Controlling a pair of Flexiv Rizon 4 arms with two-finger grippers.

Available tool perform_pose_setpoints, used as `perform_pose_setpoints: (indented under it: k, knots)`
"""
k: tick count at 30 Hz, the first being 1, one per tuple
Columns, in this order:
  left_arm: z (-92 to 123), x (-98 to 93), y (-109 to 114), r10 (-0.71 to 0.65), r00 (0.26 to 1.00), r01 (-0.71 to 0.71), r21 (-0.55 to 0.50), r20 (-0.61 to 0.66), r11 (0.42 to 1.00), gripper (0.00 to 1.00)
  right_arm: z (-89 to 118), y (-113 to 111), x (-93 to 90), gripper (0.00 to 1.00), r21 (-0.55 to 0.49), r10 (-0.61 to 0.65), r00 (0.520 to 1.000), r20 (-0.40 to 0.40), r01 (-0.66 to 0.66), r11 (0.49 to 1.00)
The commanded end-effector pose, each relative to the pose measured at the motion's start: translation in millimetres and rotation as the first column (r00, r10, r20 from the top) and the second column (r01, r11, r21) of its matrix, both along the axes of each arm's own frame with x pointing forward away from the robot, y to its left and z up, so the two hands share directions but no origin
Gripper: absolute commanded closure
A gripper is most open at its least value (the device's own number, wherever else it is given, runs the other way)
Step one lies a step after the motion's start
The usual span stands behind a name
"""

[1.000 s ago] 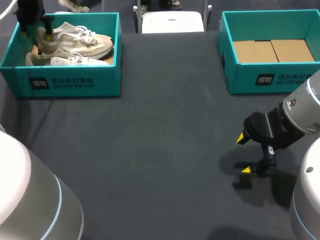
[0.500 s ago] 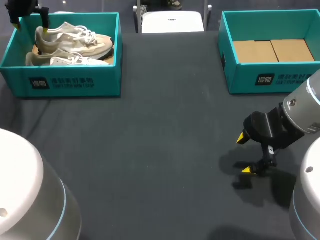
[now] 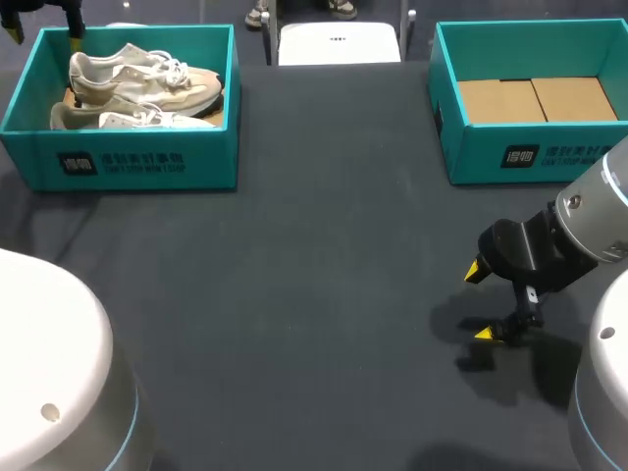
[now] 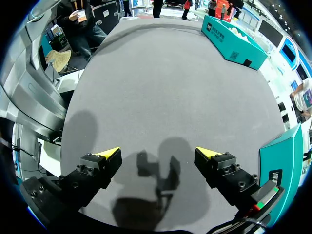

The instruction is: Take the shoe out of the shoebox, open the shoe tongue, remove and reinsert the insole, then place the shoe into the shoebox

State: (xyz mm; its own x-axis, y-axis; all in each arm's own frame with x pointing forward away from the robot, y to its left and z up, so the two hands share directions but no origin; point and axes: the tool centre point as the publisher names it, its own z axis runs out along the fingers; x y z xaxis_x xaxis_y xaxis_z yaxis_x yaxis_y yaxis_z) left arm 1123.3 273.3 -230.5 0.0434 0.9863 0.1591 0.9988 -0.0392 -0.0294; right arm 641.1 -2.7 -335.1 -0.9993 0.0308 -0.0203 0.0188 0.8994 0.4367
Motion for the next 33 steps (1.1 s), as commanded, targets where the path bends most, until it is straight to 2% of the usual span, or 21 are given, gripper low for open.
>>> perform_pose_setpoints:
  k: [1,14,18,23,33]
  knots:
    - [25,-10.1,1,-0.003,1.0,0.003,0.006,-0.013,1.0,0.0,1,-1,-2.5,0.0,-0.001,-0.001,1.0,0.002,0.001,1.0]
    - [25,-10.1,1,-0.003,1.0,0.003,0.006,-0.013,1.0,0.0,1,-1,-2.5,0.0,-0.001,-0.001,1.0,0.002,0.001,1.0]
    - [4,-33.6,-3,-0.009,0.999,0.01,0.021,-0.033,1.0,0.0,1,-1,-2.5,0.0,-0.001,-0.001,1.0,0.002,0.001,1.0]
    - [-7,-57.9,-4,0.007,0.999,-0.006,0.017,-0.044,1.0,0.0,1,-1,-2.5,0.0,-0.001,-0.001,1.0,0.002,0.001,1.0]
    - [-31,-78.9,1,0.045,0.998,-0.046,-0.013,-0.05,0.999,0.0,1,-1,-2.5,0.0,-0.001,-0.001,1.0,0.002,0.001,1.0]
